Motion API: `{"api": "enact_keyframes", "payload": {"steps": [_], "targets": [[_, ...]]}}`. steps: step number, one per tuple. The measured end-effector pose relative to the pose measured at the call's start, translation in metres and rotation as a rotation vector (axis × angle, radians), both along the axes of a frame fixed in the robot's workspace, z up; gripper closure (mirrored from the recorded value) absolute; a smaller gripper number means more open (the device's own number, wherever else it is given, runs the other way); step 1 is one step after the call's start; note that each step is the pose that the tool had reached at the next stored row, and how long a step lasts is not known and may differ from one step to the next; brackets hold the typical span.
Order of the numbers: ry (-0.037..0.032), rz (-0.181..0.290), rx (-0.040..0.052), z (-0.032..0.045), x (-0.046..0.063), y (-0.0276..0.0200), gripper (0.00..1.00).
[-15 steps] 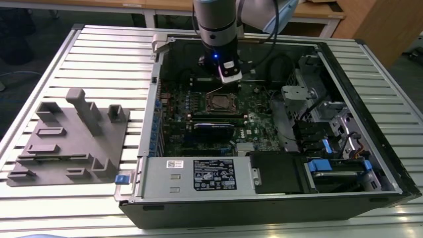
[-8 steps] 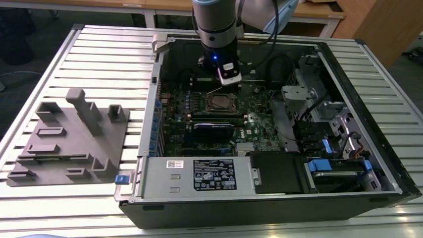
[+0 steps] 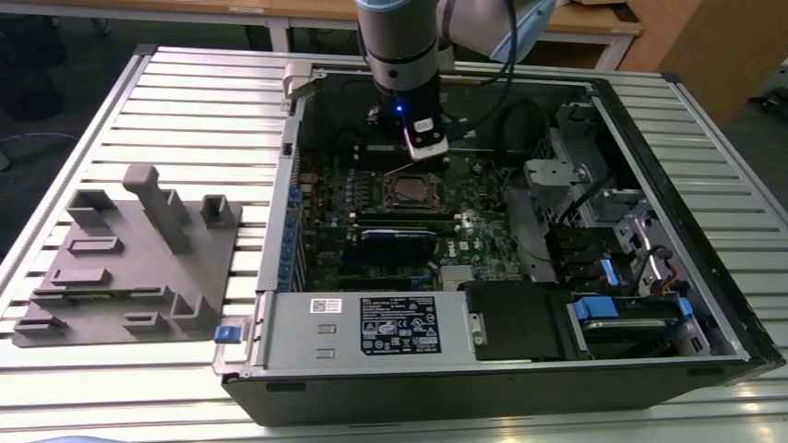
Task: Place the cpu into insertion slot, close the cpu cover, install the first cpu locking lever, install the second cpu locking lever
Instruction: 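Install the first cpu locking lever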
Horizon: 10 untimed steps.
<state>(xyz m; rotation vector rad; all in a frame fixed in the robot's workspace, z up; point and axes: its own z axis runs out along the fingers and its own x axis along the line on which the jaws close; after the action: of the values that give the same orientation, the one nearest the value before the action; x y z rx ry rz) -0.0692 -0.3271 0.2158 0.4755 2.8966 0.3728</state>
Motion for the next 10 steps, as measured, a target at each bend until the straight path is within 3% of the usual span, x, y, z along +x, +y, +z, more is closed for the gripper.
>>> {"api": "enact_keyframes", "payload": {"steps": [6,10], "targets": [[-0.0004,0.000,-0.0041,-0.0030,0.0000,0.0042,0.89],[-0.0004,0.000,-0.0044,-0.0040,0.0000,0.0046,0.89]]}}
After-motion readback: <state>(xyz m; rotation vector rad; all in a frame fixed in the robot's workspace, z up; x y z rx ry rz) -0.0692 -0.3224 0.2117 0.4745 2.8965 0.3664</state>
